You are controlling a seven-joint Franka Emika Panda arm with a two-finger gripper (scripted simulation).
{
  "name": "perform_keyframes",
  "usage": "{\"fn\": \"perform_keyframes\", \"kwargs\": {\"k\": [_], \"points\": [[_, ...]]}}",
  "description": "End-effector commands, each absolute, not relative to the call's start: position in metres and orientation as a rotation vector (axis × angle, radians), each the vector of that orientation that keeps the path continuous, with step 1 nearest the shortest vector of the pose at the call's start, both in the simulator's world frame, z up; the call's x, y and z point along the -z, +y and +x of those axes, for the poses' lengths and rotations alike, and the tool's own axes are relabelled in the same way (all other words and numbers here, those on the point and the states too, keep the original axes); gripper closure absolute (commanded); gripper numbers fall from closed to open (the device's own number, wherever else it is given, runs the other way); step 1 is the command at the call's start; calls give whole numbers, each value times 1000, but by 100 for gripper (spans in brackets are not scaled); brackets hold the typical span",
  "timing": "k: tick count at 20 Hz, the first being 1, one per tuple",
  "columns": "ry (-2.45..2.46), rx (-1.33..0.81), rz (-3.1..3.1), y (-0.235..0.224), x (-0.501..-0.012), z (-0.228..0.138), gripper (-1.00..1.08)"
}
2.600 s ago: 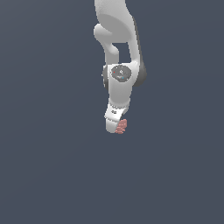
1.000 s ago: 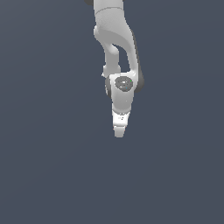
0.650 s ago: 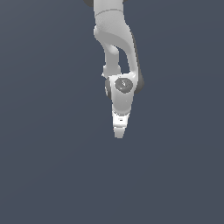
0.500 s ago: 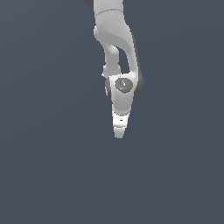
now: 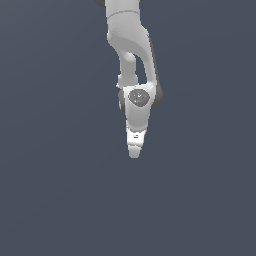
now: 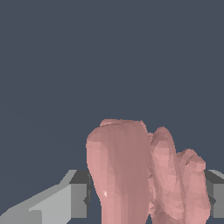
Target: Pick up the object and move it to a goal position.
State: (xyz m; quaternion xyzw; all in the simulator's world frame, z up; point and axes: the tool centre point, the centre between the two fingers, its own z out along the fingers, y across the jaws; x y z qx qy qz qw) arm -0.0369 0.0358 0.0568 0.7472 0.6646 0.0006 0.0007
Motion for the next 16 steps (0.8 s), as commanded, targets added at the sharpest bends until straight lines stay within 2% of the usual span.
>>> {"fn": "perform_keyframes", "kwargs": {"k": [1, 8, 16], "points": [[2085, -2, 2348, 26, -57, -36, 108], [2085, -2, 2348, -28, -58, -29, 108], [2086, -1, 2348, -123, -59, -15, 108]]}}
